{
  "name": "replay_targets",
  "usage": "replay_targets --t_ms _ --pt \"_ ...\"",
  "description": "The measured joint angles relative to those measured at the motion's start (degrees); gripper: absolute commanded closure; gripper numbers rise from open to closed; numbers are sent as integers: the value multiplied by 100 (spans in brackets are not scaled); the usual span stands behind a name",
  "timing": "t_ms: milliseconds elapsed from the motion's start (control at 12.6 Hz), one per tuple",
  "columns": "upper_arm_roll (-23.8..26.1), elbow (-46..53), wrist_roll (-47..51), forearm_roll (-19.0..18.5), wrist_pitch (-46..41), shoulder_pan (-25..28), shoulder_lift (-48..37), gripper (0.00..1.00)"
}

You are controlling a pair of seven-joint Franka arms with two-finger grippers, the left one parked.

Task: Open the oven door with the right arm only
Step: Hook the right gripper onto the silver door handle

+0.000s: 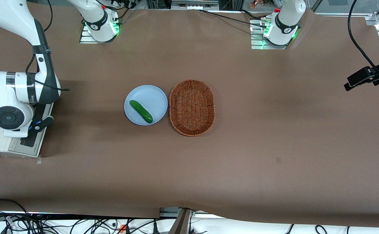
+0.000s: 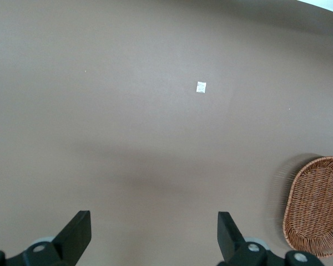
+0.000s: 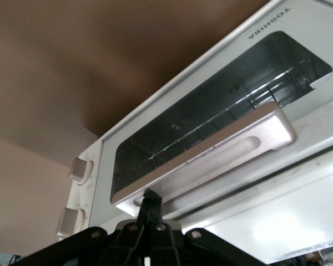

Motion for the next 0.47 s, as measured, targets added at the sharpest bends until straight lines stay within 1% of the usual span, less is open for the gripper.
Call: replay_targets --t_ms 237,475 --pt "16 -6 166 223 72 87 -10 100" --pt "21 -29 244 357 171 150 4 100"
